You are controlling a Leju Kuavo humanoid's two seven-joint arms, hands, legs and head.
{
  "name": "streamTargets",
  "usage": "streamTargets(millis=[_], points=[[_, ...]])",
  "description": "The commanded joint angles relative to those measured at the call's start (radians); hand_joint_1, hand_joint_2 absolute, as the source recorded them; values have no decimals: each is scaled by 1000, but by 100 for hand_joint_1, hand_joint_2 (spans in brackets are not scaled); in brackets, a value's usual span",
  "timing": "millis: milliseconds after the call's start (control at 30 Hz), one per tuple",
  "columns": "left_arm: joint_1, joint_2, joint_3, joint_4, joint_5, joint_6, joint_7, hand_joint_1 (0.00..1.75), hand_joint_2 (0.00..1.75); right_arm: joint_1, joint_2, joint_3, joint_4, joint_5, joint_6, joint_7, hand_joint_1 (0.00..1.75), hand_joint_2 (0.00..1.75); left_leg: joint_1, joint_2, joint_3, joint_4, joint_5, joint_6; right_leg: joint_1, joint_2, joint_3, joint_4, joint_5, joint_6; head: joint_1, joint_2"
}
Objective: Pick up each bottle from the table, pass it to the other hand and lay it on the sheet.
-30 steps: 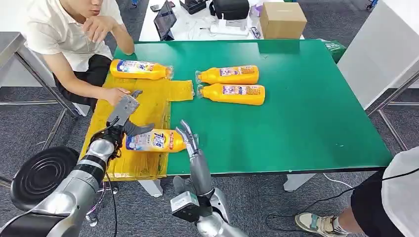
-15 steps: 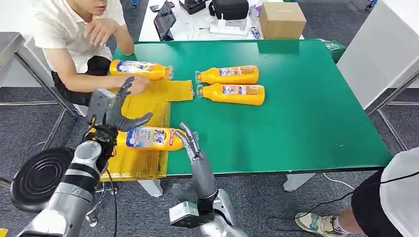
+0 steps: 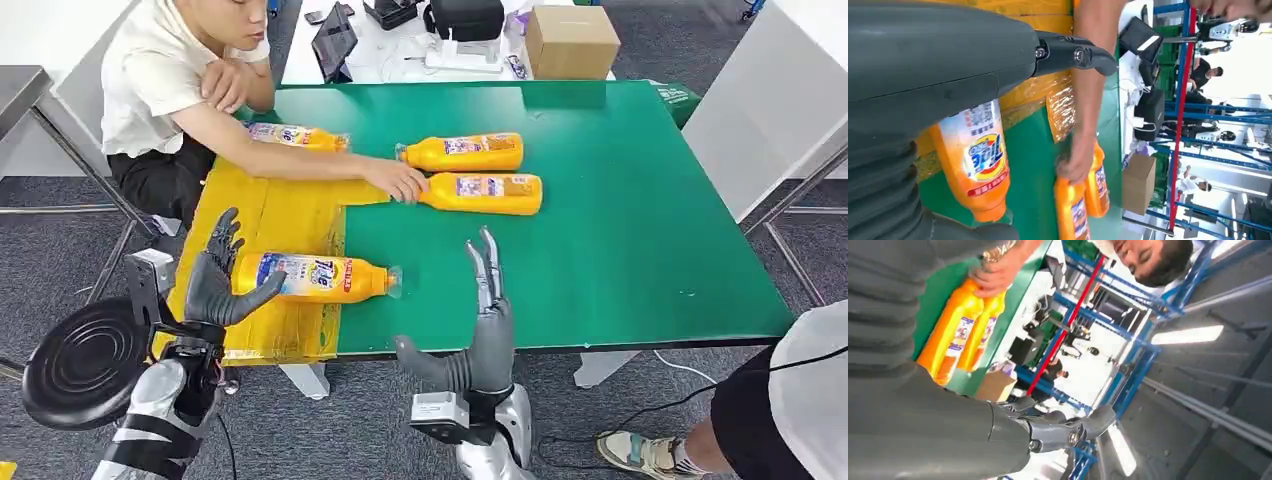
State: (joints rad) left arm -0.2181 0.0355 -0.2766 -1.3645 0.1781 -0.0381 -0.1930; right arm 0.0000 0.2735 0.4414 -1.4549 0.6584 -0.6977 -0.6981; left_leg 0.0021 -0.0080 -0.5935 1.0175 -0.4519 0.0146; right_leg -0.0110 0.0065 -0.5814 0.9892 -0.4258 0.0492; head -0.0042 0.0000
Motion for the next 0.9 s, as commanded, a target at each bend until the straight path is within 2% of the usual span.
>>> streamTargets(millis=[33, 133, 233, 333, 367, 400, 433, 533, 567, 633, 700, 733, 800, 900], points=[[-6, 31, -28, -5, 1, 0, 2, 0, 175, 24, 24, -50, -14, 1, 0, 0, 0, 175, 0, 0, 2, -1, 0, -1, 0, -1, 2, 0, -1, -1, 0, 0], [-6, 31, -28, -5, 1, 0, 2, 0, 175, 24, 24, -50, -14, 1, 0, 0, 0, 175, 0, 0, 2, -1, 0, -1, 0, -1, 2, 0, 0, -1, 0, 0], [100, 31, -30, -95, -21, 28, -5, 0, 175, 57, 27, -191, -79, 61, 0, 0, 0, 175, 0, 1, 2, -1, -1, 0, 0, 0, 2, 0, -1, -1, 0, 0], [176, 33, -25, -134, -80, 55, -28, 0, 175, 52, -35, -283, 38, 169, 0, 0, 0, 175, 0, 1, 4, -2, -1, 0, 0, 0, 4, -2, 0, 0, 0, 0], [192, 33, -22, -143, -90, 55, -34, 0, 175, 48, -41, -333, 73, 230, 0, 0, 0, 175, 0, 1, 7, -3, -1, 0, 0, 0, 7, -4, -1, -1, 0, 0], [208, 32, -18, -153, -108, 51, -42, 0, 175, 36, -35, -420, 105, 350, 0, 0, 0, 175, 0, 1, 5, -3, -1, 0, 0, 0, 6, -4, 0, -1, 0, 0], [221, 26, -12, -159, -131, 48, -47, 0, 175, 5, -17, -564, 181, 529, 0, 0, 0, 175, 0, 0, 5, -3, -1, 0, 0, 0, 5, -3, 0, -1, 0, 0], [246, 8, 1, -175, -165, 38, -53, 0, 175, -56, -63, -718, 254, 663, 0, 0, 0, 175, 0, -1, 4, -3, 0, 0, 0, -2, 5, -4, 0, 0, 0, 0], [260, 1, 7, -183, -168, 39, -51, 0, 175, -73, -85, -744, 270, 756, 0, 92, 0, 175, 0, -1, 5, -3, 0, 0, 0, -2, 6, -5, 0, -1, 0, 0], [287, -11, 15, -200, -181, 37, -48, 0, 175, -131, -197, -631, 413, 739, 0, 271, 0, 175, 0, -1, 3, -2, -1, 0, 0, -1, 4, -4, 0, 0, 0, 0], [293, -17, 18, -206, -184, 40, -47, 0, 175, -172, -240, -570, 504, 737, 0, 367, 0, 175, 0, 1, 4, -2, -1, 0, 0, 1, 6, -4, 1, -1, 0, 0], [293, -22, 19, -211, -184, 41, -47, 0, 175, -224, -262, -532, 619, 729, 0, 422, 0, 175, 0, 2, 3, -1, -1, 0, 0, 2, 4, -3, 1, 0, -1, 0], [289, -25, 16, -212, -188, 38, -38, 0, 175, -286, -286, -470, 744, 717, 17, 494, 0, 175, 0, 3, 4, -2, -1, 0, 0, 2, 6, -4, 2, 0, 0, 0], [284, -31, 13, -209, -188, 35, -28, 0, 175, -324, -302, -430, 798, 712, 44, 536, 0, 175, 0, 3, 4, -1, -1, 0, 0, 3, 5, -3, 2, -1, 0, 0]])
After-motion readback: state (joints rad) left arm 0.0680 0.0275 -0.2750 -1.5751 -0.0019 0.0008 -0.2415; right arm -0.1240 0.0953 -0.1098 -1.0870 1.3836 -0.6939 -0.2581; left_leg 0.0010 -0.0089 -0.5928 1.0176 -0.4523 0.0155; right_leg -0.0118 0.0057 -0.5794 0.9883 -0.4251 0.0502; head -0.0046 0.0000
